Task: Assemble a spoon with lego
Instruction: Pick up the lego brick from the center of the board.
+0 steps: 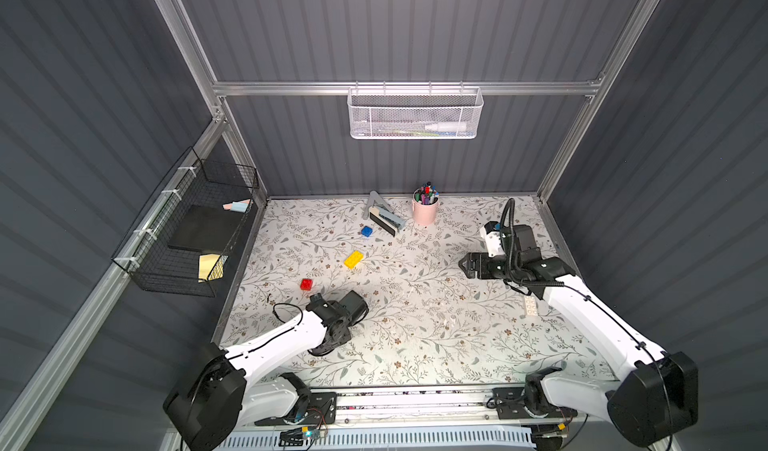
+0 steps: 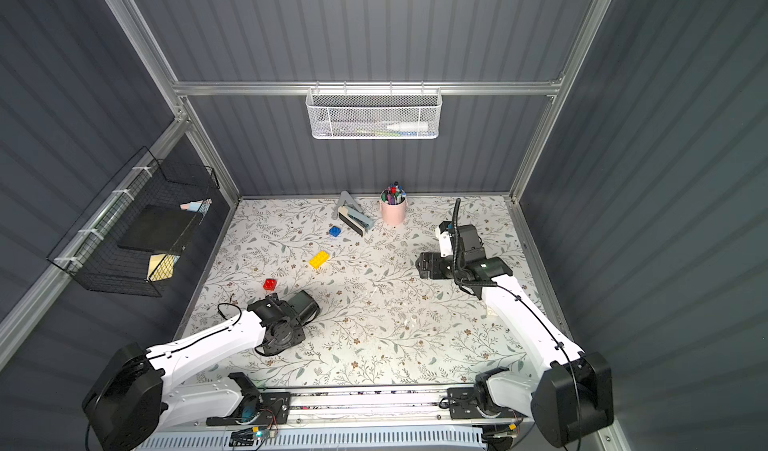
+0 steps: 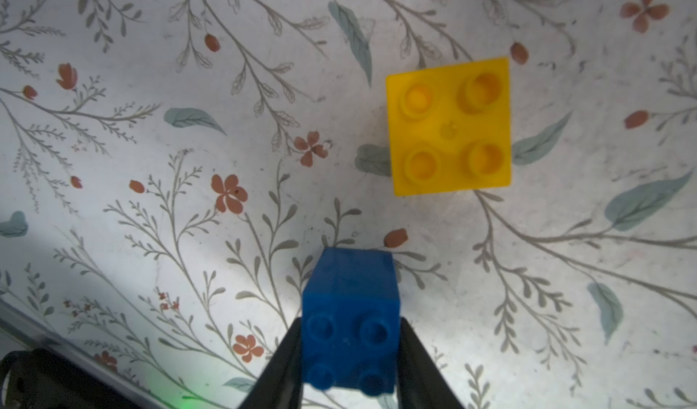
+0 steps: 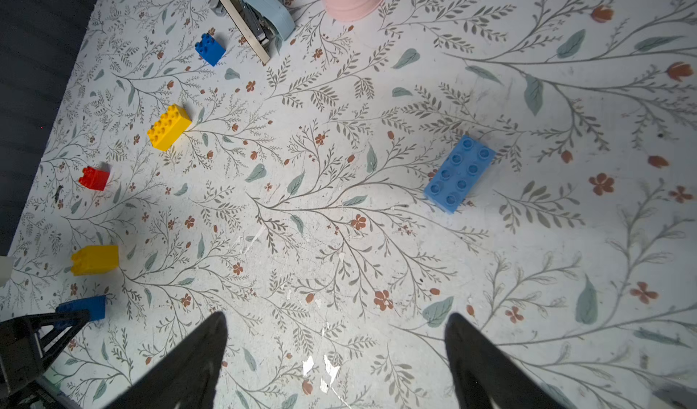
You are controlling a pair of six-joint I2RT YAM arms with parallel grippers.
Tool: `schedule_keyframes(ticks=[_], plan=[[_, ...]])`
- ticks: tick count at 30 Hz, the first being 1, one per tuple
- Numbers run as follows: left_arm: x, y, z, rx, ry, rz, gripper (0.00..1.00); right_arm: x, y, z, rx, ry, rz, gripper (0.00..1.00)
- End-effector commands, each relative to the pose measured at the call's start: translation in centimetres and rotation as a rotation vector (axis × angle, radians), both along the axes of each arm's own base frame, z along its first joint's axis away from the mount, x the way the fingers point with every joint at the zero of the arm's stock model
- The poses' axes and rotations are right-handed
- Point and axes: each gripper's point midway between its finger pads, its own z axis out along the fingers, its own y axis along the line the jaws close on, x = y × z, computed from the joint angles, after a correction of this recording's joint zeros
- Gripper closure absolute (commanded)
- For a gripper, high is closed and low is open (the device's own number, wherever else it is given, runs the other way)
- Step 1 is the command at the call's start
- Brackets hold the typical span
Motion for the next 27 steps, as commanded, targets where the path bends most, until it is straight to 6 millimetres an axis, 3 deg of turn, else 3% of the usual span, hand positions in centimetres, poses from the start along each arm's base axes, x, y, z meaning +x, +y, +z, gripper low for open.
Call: schedule_keyframes(ticks=[1,4,10,14,17,20,27], plan=[[0.7,0.1,1.3,0.006,-0.036,-0.011,0.66,-0.3,0.6,-0.2,0.009,0.017,0.038,0.12],[1.1,-0.4,2.2,-0.024,-0.064,-0.021,0.73,-0.4,0.8,-0.3,0.012,0.023,0.047,0.14],[3.1,-2.2,8.2,-0.115,-0.185,-0.088,0.73,-0.5,0.6,-0.4,0.005,0.03,0.041,0.14],[4.1,-4.6,10.8,-0.196,-0.199,-0.165,0.73,-0.4,0.6,-0.6,0.0,0.034,0.04,0.15],[5.3,-5.1,11.3,-0.145,-0.147,-0.196,0.73,-0.4,0.6,-0.7,-0.005,0.045,0.041,0.15],[6.1,-4.8,10.5,-0.109,-0.092,-0.211,0.74,-0.5,0.6,-0.8,-0.006,0.05,0.042,0.15],[4.9,-0.7,8.0,-0.122,-0.084,-0.039,0.74,-0.6,0.7,-0.6,0.0,0.05,0.047,0.15]])
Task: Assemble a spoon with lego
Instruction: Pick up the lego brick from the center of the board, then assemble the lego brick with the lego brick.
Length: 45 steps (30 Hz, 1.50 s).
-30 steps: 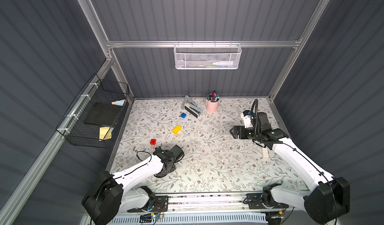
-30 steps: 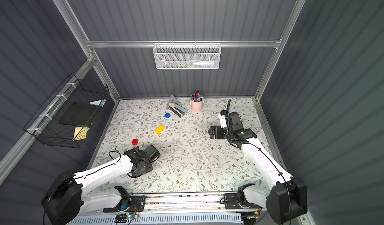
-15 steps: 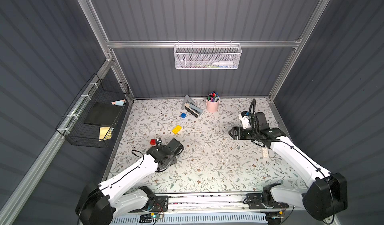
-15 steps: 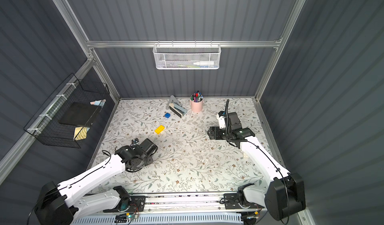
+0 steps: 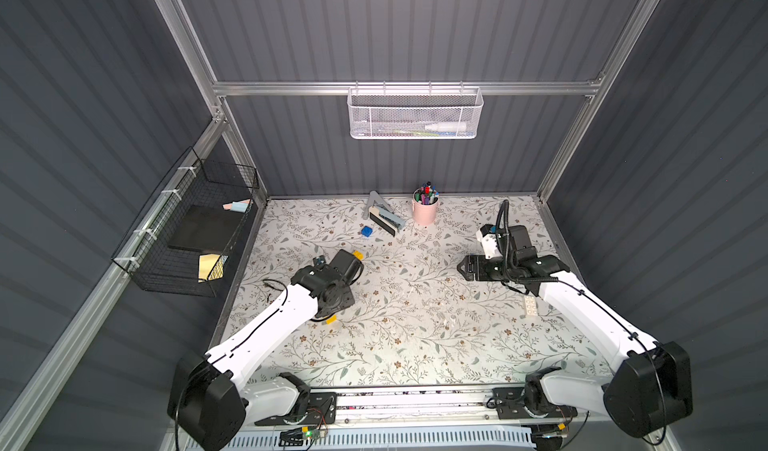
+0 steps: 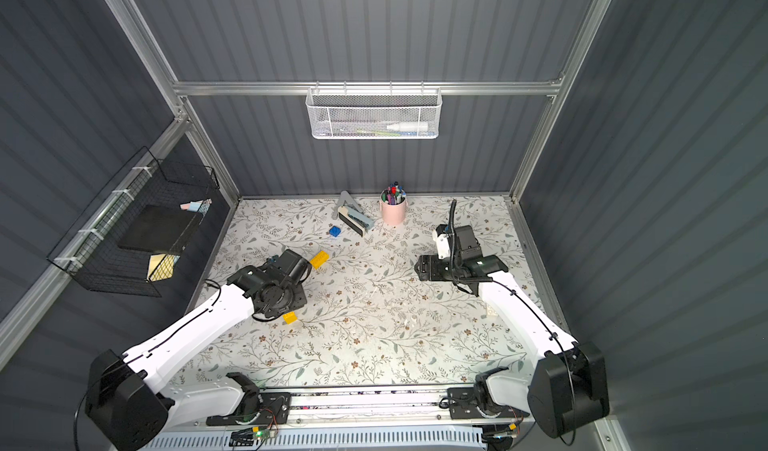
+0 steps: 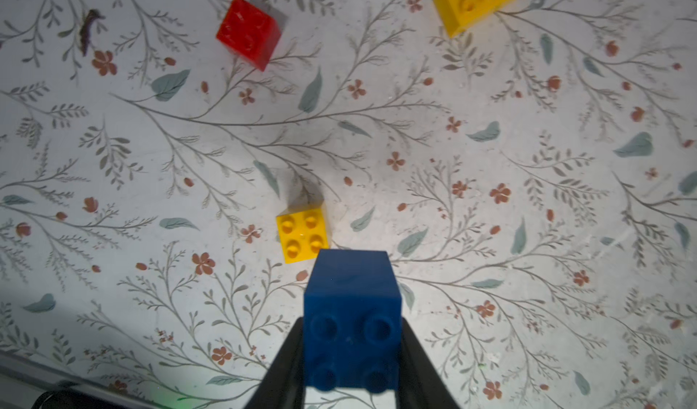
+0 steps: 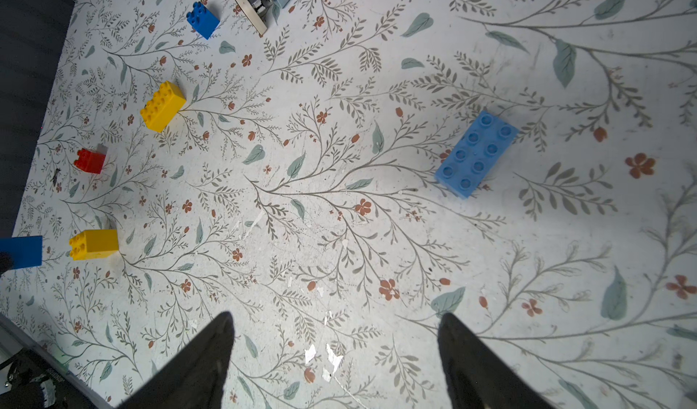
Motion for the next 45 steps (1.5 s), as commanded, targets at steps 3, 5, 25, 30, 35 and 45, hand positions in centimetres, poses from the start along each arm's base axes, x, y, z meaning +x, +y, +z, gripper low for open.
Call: schedule_keyframes(ticks=[3,5,25,30,35,45], plan=[[-1.1,0.5,-1.3,-0.034,0.017,0.031,0.74,-0.3,0.2,0.6,-0.004,-0.002,0.025,0.15],[-0.9,0.5,-1.9,-0.023,0.03,0.032,0.74,-0.3,0.3,0.5,-0.002,0.0,0.028,0.15],[0.0,1.8,-4.0,0.015,0.07,0.078,0.74,-0.6,0.5,0.3,0.01,0.005,0.038,0.16],[-0.5,2.0,-4.6,0.019,0.083,0.081,0.75,-0.6,0.6,0.3,0.009,0.004,0.041,0.16],[-0.5,2.3,-4.8,0.027,0.082,0.094,0.75,-0.6,0.6,0.3,0.011,0.002,0.042,0.16],[-0.2,2.7,-5.1,0.055,0.089,0.096,0.75,-0.7,0.8,0.3,0.017,0.003,0.052,0.16]])
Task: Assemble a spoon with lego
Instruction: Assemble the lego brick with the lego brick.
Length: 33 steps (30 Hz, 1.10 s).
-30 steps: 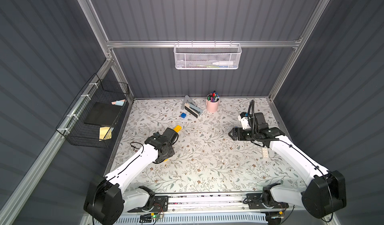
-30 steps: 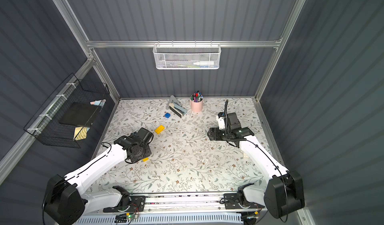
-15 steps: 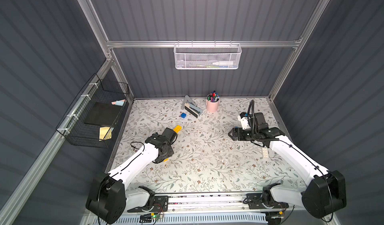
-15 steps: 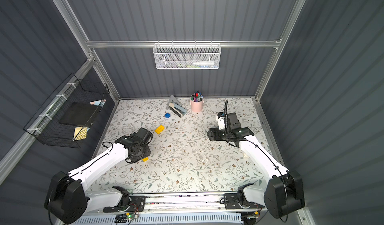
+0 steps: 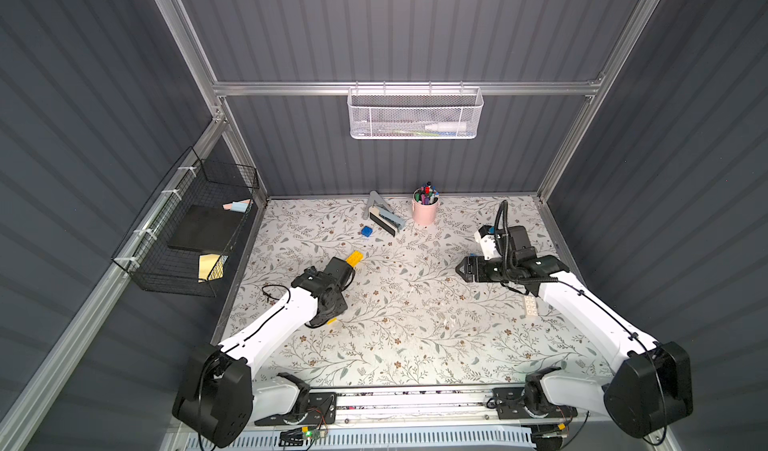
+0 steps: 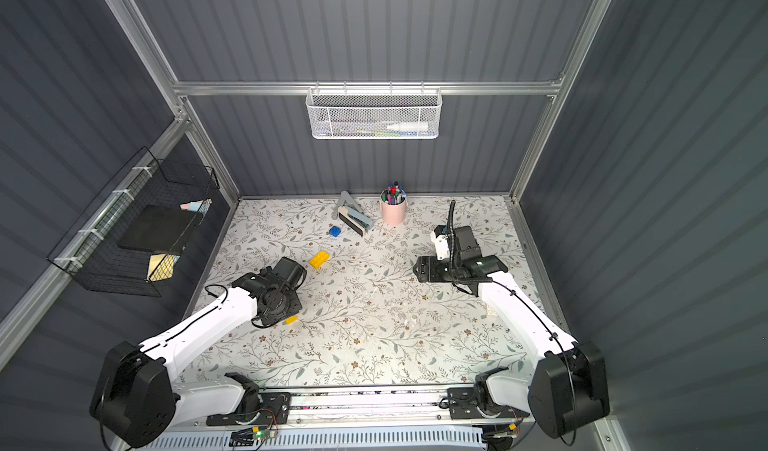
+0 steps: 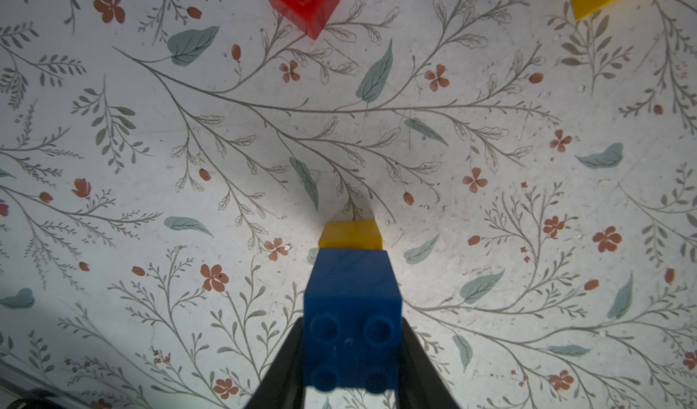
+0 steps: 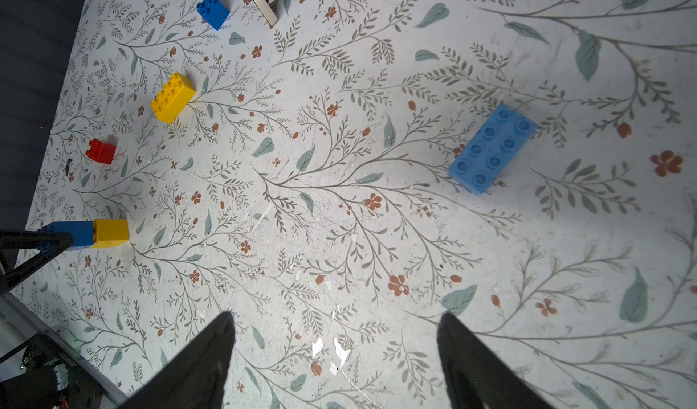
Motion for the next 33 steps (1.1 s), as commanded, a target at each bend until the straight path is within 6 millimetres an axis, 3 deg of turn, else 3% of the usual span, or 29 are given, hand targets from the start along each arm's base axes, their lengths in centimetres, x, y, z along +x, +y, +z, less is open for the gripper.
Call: schedule_keyframes(ticks=[1,13,19,22,28,33], plan=[[-0.7,0.7,-1.0,0.024,0.044,0.007,0.75,-0.3,0.4,0.3,0.004,-0.01,0.031,0.16],[-2.0,1.6,-2.7,0.047,0.1,0.01,0.75,-0.4,0.7,0.3,0.009,-0.013,0.046,0.17],[-2.6,0.9,-4.4,0.006,0.141,-0.015,0.78,-0.4,0.7,0.2,0.004,-0.012,0.046,0.17],[-1.3,0.4,-3.8,-0.007,0.084,-0.052,0.81,-0.3,0.5,0.1,-0.01,-0.008,0.038,0.17],[1.5,-4.3,-0.9,-0.147,-0.031,-0.171,0.81,-0.1,0.0,0.0,-0.033,-0.009,0.019,0.17],[2.9,-10.8,-0.2,-0.223,-0.034,-0.336,0.81,0.1,-0.2,-0.3,-0.051,-0.002,0.01,0.17]])
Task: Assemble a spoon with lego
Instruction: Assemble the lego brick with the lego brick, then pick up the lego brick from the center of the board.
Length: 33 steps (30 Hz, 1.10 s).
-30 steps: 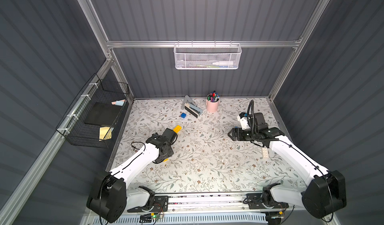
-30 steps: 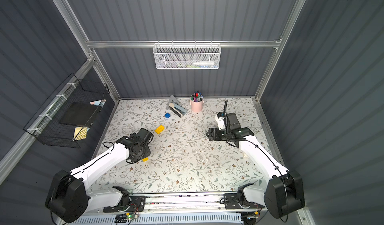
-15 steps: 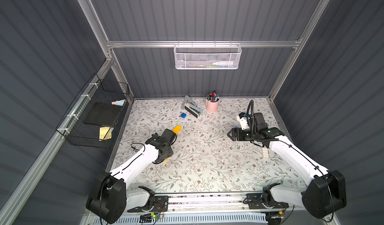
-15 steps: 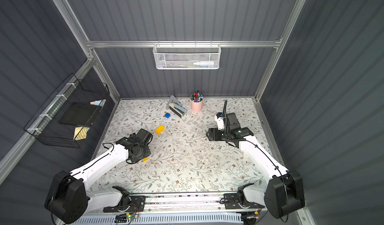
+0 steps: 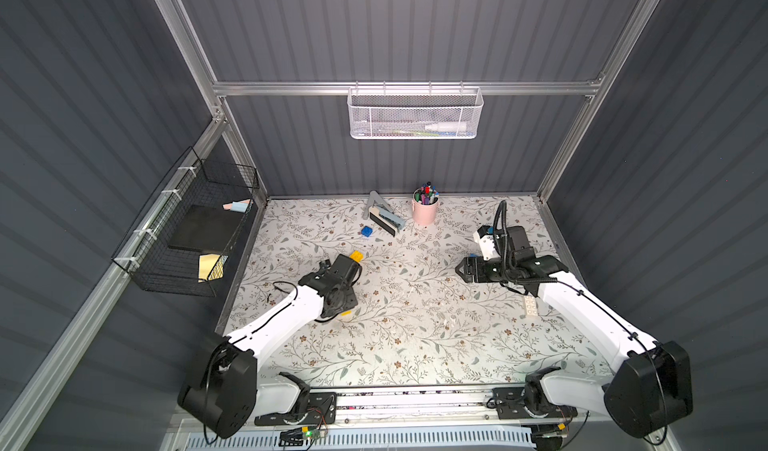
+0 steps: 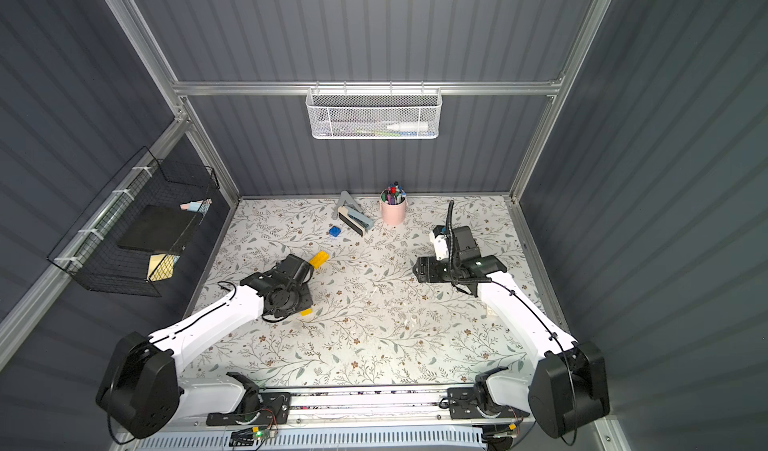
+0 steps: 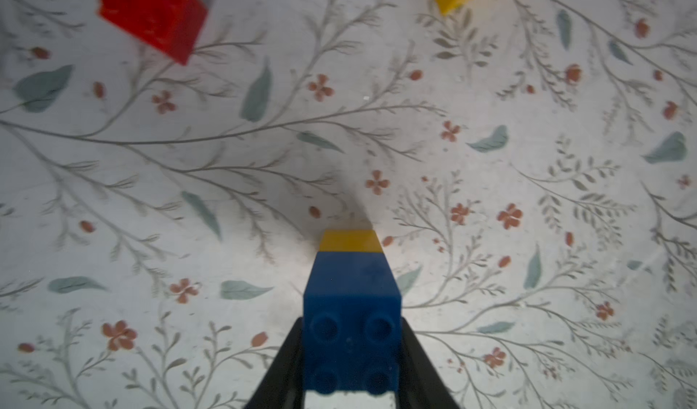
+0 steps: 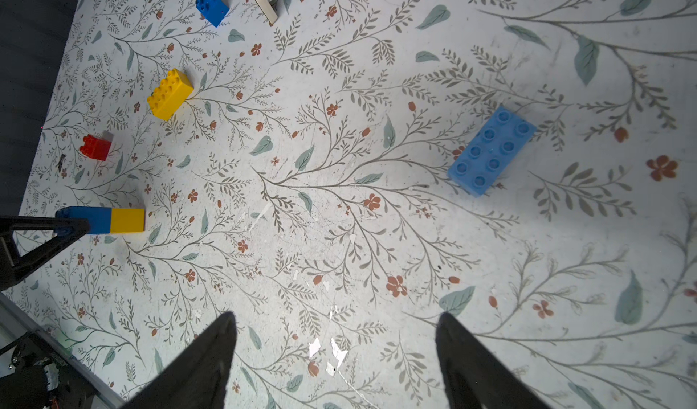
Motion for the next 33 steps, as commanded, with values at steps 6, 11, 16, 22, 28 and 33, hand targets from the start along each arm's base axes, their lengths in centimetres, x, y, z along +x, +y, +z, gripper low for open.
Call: schedule_keyframes(ticks=[6,11,16,22,28,33], plan=[[0.7,-8.1,-0.9,-0.073,0.051,-0.219,0.77,0.0,-0.3,-0.4,-0.04,0.016,0.004,0.17],[0.8,-8.2,-1.1,-0.051,0.06,-0.241,0.69,0.1,-0.3,-0.6,-0.046,0.021,0.001,0.16],[1.3,-8.6,-0.2,-0.041,0.047,-0.26,0.49,0.1,-0.4,-0.6,-0.048,0.024,0.001,0.16],[1.7,-9.9,-0.1,-0.032,0.051,-0.293,0.39,0.1,-0.4,-0.7,-0.049,0.028,0.001,0.16],[2.7,-9.7,3.1,-0.026,-0.015,-0.263,0.16,0.0,-0.4,-0.4,-0.047,0.023,-0.002,0.15],[5.1,-6.7,5.5,0.006,-0.054,-0.169,0.01,0.0,-0.1,-0.4,-0.032,0.029,0.009,0.13]])
